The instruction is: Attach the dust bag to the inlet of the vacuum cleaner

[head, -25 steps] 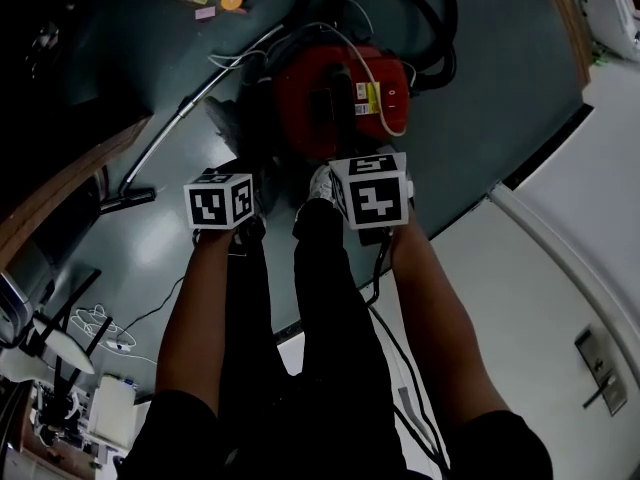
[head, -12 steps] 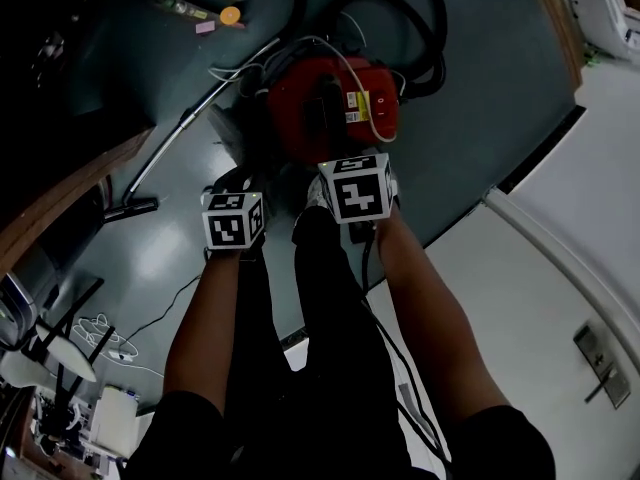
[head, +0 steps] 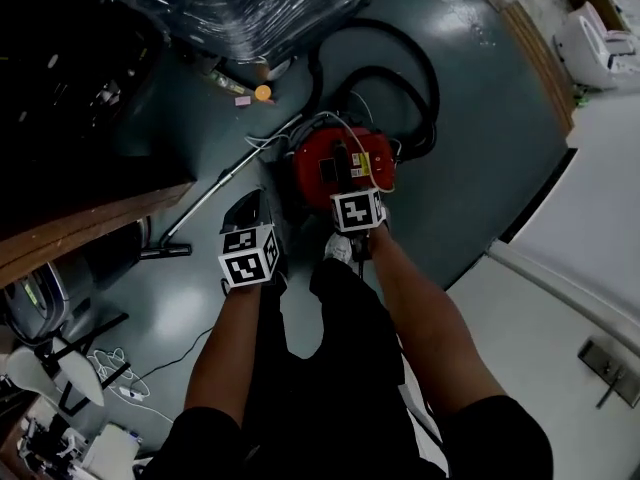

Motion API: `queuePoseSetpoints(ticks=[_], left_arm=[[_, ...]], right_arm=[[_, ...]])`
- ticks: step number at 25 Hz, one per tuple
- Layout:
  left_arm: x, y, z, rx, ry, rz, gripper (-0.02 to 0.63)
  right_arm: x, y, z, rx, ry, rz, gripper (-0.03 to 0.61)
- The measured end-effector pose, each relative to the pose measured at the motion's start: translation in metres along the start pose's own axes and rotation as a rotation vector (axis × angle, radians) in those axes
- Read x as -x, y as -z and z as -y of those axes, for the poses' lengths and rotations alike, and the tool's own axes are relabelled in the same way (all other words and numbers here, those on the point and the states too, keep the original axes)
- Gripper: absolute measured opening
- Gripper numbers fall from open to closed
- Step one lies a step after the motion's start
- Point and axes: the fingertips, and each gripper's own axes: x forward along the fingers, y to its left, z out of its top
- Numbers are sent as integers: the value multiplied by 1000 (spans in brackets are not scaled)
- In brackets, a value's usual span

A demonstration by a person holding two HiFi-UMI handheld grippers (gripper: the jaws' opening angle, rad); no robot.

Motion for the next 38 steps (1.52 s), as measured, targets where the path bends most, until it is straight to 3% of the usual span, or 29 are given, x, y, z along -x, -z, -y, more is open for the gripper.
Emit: queuePoseSetpoints(ticks=[4,11,16,23,30,34,38], left_arm=[[49,-49,16,-7,-12,35,-2],[158,-125,71,-3,-12,66,-2],[206,-236,119,-65,70,226,-2],[280,-337,186,-208,156,402,-2],[336,-395,222,-342,222,492,-2],[364,-415,220,-356,213,550,0],[362,-416,203,-365,189,549,0]], right_arm=[[40,-1,3,-66,29,99,-2],[203,-48,-16,-146,-18,376,-2],[348,-136,-22,-125,-12,675,-2],[522,-184,-23,-131,30,987,-2],[638,-214,-39,-70,80,1195,-2],[661,-218,-55,-35,95,1237,-2],[656,-226,-66,-37,84,1242,-2]])
